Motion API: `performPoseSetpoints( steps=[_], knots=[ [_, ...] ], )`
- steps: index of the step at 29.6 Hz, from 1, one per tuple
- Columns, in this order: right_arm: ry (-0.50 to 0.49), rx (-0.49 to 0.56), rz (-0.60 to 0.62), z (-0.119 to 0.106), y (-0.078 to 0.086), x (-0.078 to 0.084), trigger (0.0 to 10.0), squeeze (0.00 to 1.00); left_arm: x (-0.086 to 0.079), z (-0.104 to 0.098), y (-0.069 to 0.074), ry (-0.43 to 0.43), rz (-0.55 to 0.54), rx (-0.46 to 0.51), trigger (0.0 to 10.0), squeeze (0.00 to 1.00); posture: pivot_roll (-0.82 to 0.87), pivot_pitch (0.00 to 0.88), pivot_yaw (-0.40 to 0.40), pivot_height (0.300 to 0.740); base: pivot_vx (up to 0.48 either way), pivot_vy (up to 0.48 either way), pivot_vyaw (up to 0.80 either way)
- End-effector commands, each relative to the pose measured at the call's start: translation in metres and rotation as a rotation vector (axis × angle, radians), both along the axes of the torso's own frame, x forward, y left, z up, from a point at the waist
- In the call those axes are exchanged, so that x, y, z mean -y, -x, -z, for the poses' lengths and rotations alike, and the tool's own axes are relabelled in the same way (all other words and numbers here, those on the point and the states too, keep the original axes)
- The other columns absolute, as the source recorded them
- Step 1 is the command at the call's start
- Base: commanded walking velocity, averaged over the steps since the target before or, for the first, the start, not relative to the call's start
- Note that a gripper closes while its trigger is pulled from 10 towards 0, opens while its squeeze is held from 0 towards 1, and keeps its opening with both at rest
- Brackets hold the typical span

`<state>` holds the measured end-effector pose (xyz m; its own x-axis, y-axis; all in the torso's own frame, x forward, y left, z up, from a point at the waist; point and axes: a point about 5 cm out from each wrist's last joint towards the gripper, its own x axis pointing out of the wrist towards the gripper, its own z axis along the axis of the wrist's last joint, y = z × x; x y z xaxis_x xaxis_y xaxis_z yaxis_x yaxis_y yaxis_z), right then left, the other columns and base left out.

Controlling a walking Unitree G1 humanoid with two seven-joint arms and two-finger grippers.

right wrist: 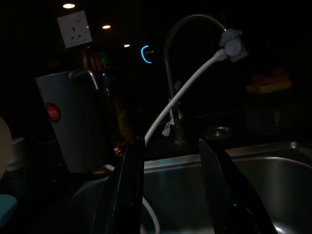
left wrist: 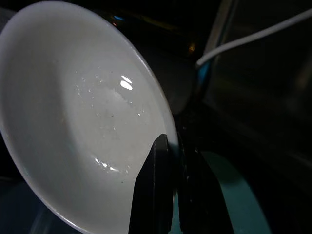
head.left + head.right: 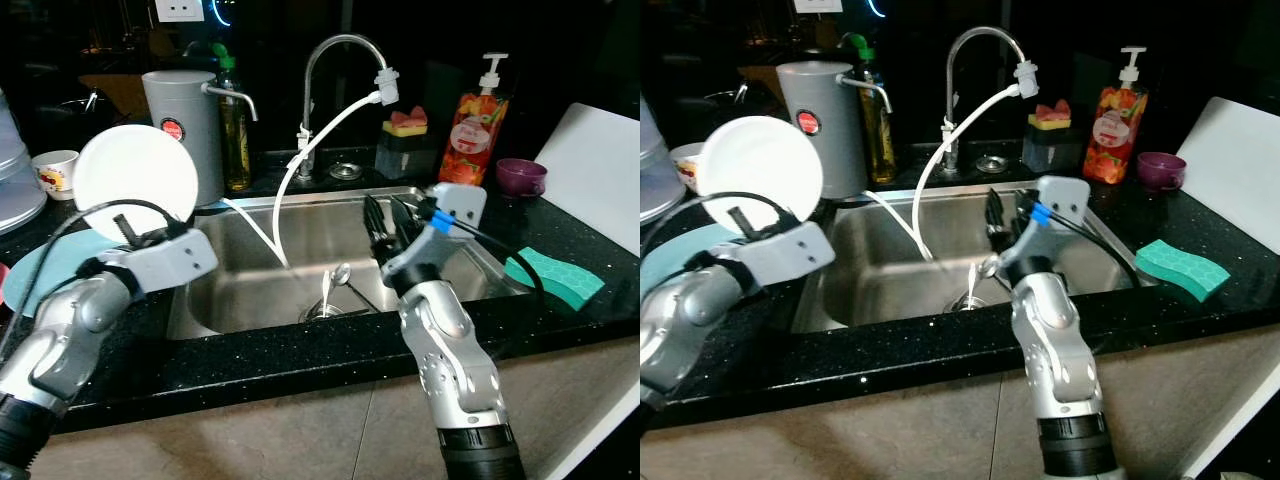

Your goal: Kitchen organization

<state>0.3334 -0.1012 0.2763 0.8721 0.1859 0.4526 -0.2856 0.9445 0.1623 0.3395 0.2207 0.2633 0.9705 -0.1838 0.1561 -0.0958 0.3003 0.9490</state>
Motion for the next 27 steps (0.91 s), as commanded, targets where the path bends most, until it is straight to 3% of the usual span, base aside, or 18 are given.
performPoseSetpoints(
  steps=[1,7,9,18,21,27],
  knots=[
    [0.020,0.024,-0.040,-0.006,0.004,-0.008,10.0,0.00,0.009,0.007,0.001,-0.074,0.028,0.019,10.0,0.00,0.19,0.099,-0.037,0.740,0.000,0.000,0.00],
    [0.001,0.074,-0.127,-0.018,0.013,-0.020,10.0,0.00,0.034,0.013,0.004,-0.041,0.095,0.043,10.0,0.00,0.19,0.099,-0.037,0.740,0.000,0.000,0.00],
    [0.035,0.095,-0.151,-0.020,0.016,-0.026,10.0,0.00,0.045,0.017,0.006,-0.046,0.121,0.054,10.0,0.00,0.19,0.098,-0.037,0.740,0.000,0.000,0.00],
    [0.136,0.134,-0.153,-0.020,0.024,-0.038,10.0,0.00,0.069,0.025,0.004,-0.049,0.187,0.061,10.0,0.00,0.15,0.092,-0.031,0.740,0.000,0.000,0.00],
    [0.139,0.136,-0.156,-0.020,0.025,-0.040,10.0,0.00,0.071,0.026,0.003,-0.046,0.193,0.058,10.0,0.00,0.15,0.090,-0.028,0.740,0.000,0.000,0.00],
    [0.139,0.112,-0.224,-0.018,0.027,-0.051,10.0,0.00,0.093,0.026,0.008,-0.084,0.302,0.074,10.0,0.00,0.15,0.081,-0.030,0.740,0.000,0.000,0.00]
  ],
)
